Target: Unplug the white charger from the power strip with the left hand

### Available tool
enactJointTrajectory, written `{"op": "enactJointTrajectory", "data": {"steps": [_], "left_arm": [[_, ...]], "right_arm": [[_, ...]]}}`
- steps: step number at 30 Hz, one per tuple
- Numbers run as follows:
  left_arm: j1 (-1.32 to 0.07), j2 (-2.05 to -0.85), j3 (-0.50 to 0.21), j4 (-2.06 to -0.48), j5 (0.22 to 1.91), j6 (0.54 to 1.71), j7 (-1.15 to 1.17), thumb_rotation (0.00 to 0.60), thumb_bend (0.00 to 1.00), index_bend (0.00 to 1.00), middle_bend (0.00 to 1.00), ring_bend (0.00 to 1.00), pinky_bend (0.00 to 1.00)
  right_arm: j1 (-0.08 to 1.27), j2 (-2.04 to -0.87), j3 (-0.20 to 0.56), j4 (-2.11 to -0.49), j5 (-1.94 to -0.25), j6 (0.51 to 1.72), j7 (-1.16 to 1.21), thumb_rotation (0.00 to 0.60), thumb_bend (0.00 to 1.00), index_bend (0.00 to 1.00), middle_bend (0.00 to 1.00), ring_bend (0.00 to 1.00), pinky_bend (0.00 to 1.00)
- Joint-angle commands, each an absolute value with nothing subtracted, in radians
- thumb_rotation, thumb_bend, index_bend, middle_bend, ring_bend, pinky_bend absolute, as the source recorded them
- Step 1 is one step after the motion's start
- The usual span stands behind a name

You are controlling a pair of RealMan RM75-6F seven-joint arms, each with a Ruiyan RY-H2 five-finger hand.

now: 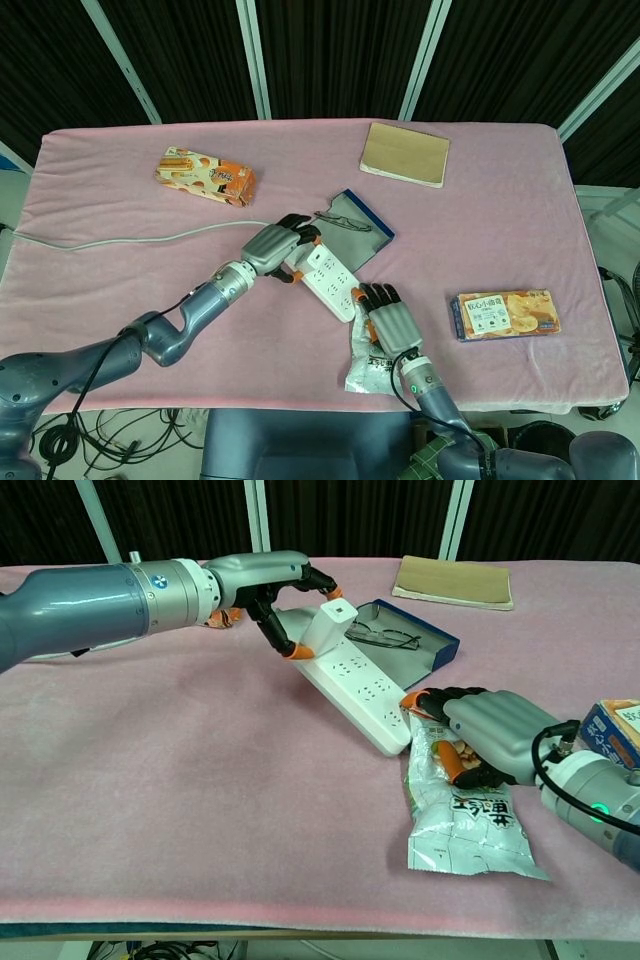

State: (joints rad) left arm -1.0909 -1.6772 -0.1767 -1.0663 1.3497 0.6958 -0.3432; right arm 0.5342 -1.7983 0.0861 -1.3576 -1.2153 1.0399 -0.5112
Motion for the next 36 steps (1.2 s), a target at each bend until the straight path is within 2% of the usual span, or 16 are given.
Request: {"op": "enactJointTrajectory", "data": {"steps": [1, 15, 18, 23, 29, 36], "left_arm": [[-1.089, -1.66, -0.185, -1.09, 1.336, 0.693, -0.322, 0.6, 0.64, 0.48, 0.18, 0.0, 0.02], [-1.062, -1.685, -0.185, -1.071, 1.421, 0.84, -0.334, 0.6, 0.64, 0.47, 0.18, 0.0, 0.02], [-1.046, -1.628, -0.2, -1.151, 1.452, 0.904, -0.38, 0.6, 0.64, 0.48, 0.18, 0.0, 0.02], [-1.011, -1.504, -0.19, -1.299, 1.454, 0.914, -0.366, 0.6, 0.64, 0.48, 0.18, 0.0, 0.02], [-0.902, -1.325, -0.12, -1.494, 1.429, 0.931, -0.338, 0.6, 0.64, 0.48, 0.18, 0.0, 0.02], [-0.829, -1.3, -0.043, -1.465, 1.457, 0.948, -0.353, 0.6, 0.64, 0.48, 0.18, 0.0, 0.02]], "right_arm": [[0.535, -1.797, 0.087, -1.357, -1.214, 1.041, -0.515, 0.6, 0.36, 0.18, 0.12, 0.1, 0.11], [0.537, -1.796, 0.09, -1.363, -1.216, 1.054, -0.524, 0.6, 0.36, 0.18, 0.12, 0.1, 0.11], [0.535, -1.788, 0.101, -1.374, -1.22, 1.069, -0.511, 0.6, 0.36, 0.18, 0.12, 0.1, 0.11], [0.532, -1.78, 0.112, -1.385, -1.223, 1.081, -0.491, 0.6, 0.36, 0.16, 0.12, 0.1, 0.11], [0.534, -1.77, 0.132, -1.395, -1.205, 1.085, -0.49, 0.6, 0.35, 0.14, 0.1, 0.09, 0.11], [0.536, -1.759, 0.153, -1.394, -1.186, 1.094, -0.487, 0.6, 0.33, 0.14, 0.1, 0.09, 0.11]]}}
